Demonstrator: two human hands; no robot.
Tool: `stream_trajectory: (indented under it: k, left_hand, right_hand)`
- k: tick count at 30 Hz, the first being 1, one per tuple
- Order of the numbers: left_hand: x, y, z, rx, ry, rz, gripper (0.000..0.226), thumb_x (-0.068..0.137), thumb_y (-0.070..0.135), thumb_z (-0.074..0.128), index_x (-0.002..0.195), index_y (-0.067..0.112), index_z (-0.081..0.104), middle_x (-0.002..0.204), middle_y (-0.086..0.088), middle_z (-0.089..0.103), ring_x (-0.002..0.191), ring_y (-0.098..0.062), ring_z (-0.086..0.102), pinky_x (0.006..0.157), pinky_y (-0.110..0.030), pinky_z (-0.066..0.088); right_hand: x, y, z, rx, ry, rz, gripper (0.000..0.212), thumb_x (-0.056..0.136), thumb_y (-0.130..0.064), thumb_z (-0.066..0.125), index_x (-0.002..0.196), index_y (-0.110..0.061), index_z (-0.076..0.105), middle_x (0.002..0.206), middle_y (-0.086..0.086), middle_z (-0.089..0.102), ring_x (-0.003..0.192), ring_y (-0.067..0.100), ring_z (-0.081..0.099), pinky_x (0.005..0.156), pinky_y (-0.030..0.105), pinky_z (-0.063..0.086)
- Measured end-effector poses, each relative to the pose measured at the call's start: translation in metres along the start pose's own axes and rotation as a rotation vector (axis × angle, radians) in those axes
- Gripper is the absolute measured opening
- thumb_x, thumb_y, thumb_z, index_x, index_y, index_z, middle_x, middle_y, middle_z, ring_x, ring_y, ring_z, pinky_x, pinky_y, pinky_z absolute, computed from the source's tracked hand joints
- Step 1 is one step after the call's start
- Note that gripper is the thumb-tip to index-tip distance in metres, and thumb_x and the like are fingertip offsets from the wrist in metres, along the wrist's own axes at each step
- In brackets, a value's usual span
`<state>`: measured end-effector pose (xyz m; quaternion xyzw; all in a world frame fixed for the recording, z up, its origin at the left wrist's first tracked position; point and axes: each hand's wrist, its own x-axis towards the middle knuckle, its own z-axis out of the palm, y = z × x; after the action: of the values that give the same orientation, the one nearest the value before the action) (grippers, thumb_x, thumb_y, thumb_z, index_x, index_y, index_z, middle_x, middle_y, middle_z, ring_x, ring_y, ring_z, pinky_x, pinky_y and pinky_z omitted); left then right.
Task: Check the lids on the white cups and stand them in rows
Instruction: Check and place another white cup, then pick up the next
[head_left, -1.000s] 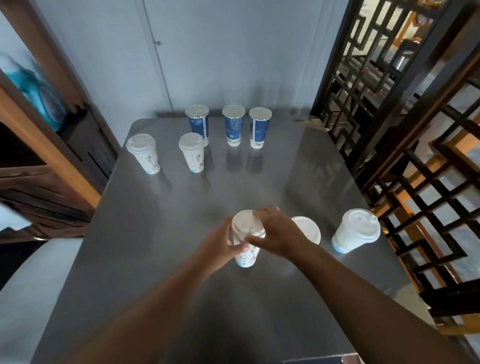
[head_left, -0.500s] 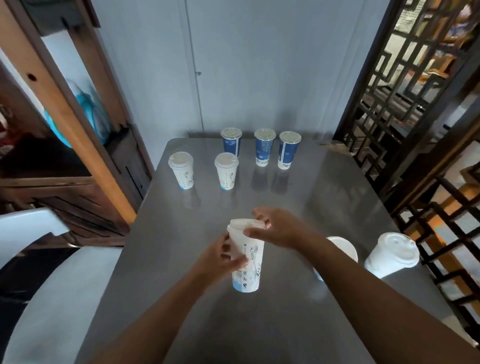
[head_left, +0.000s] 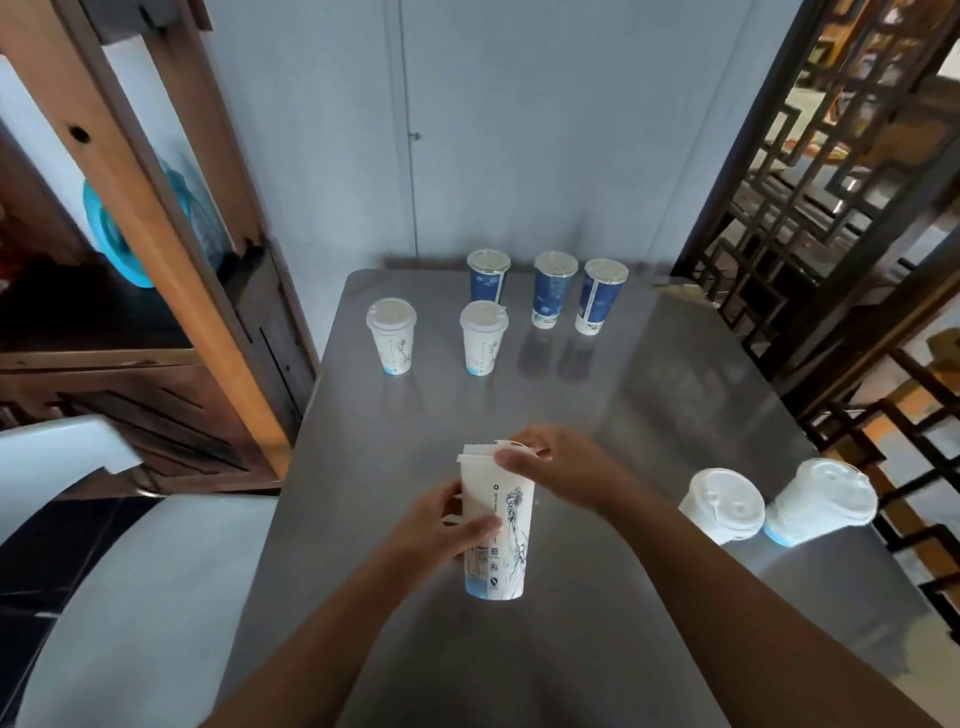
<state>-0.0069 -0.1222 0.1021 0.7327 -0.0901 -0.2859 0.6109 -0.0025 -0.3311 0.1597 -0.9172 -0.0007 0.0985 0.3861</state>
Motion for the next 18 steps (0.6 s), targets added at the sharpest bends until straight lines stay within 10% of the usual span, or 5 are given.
stream_trajectory:
  k: [18]
  left_hand:
    - [-0.019,-0.005,0.013,-0.086,0.024,-0.034,0.045,0.072,0.036,0.077,0.115,0.030,0.063,0.114,-0.003,0.071,0.099,-0.016,0.073,0.072,-0.030,0.062]
  right_hand:
    - [-0.015,0.002,0.005,0.025,-0.031,-0.045,0.046,0.082,-0.059,0.052,0.101,-0.021,0.070,0.094,-0.002,0.074,0.086,0.014,0.069,0.077,0.035,0.052]
